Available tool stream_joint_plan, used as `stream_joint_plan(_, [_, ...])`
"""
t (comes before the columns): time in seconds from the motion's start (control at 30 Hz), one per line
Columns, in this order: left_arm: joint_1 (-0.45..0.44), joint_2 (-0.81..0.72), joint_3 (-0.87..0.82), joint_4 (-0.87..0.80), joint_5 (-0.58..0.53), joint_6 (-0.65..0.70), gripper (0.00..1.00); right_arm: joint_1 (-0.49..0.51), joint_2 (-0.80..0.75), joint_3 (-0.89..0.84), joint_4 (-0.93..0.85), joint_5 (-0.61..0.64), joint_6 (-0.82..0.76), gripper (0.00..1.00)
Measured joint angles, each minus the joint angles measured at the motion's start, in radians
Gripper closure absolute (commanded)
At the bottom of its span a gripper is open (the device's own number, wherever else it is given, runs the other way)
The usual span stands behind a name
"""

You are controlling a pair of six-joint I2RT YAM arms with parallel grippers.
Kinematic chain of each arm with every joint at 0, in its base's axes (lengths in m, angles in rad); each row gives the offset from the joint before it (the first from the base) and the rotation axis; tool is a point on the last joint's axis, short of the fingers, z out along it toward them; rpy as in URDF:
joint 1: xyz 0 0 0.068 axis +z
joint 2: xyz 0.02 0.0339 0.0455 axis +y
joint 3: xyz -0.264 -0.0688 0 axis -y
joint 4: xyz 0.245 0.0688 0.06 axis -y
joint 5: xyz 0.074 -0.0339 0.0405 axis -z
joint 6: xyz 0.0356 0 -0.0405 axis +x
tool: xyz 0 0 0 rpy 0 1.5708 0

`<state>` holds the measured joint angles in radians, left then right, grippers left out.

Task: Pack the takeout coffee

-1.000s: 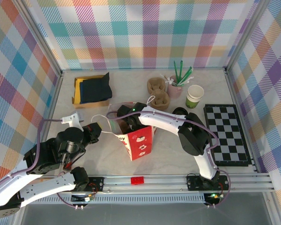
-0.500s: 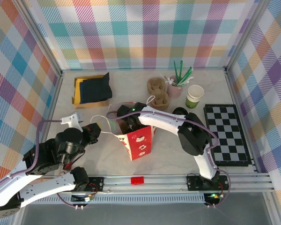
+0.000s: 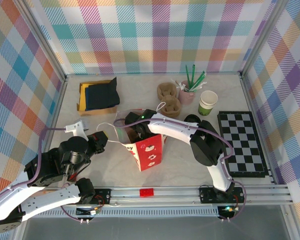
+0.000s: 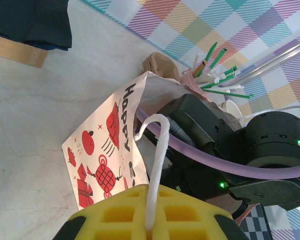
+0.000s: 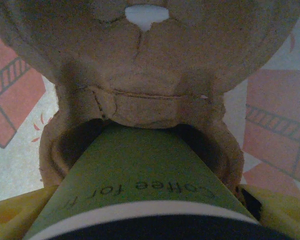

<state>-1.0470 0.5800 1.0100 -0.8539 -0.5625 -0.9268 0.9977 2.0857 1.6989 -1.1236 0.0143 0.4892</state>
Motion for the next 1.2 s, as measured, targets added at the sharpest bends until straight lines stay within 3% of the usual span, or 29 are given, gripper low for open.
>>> stream_joint_plan(0.6, [0.000, 0.005, 0.000, 0.005, 0.000, 0.003, 0.92, 0.000, -0.005, 0.027, -0.018, 0.000, 0.002, 0.52])
stream_joint_plan(0.77, [0.000, 0.010, 0.000, 0.022, 0.000, 0.004, 0.92, 0.000, -0.004, 0.030, -0.021, 0.001, 0.002, 0.36])
stream_joint_plan(1.03, [0.000, 0.010, 0.000, 0.022, -0.001, 0.004, 0.92, 0.000, -0.003, 0.031, -0.022, 0.001, 0.002, 0.23])
stream_joint_plan(1.1, [0.000, 0.010, 0.000, 0.022, -0.001, 0.003, 0.92, 0.000, -0.003, 0.031, -0.022, 0.001, 0.002, 0.14])
stream_joint_plan(1.2, [0.000, 0.010, 0.000, 0.022, -0.001, 0.003, 0.92, 0.000, -0.003, 0.031, -0.021, 0.000, 0.003, 0.09])
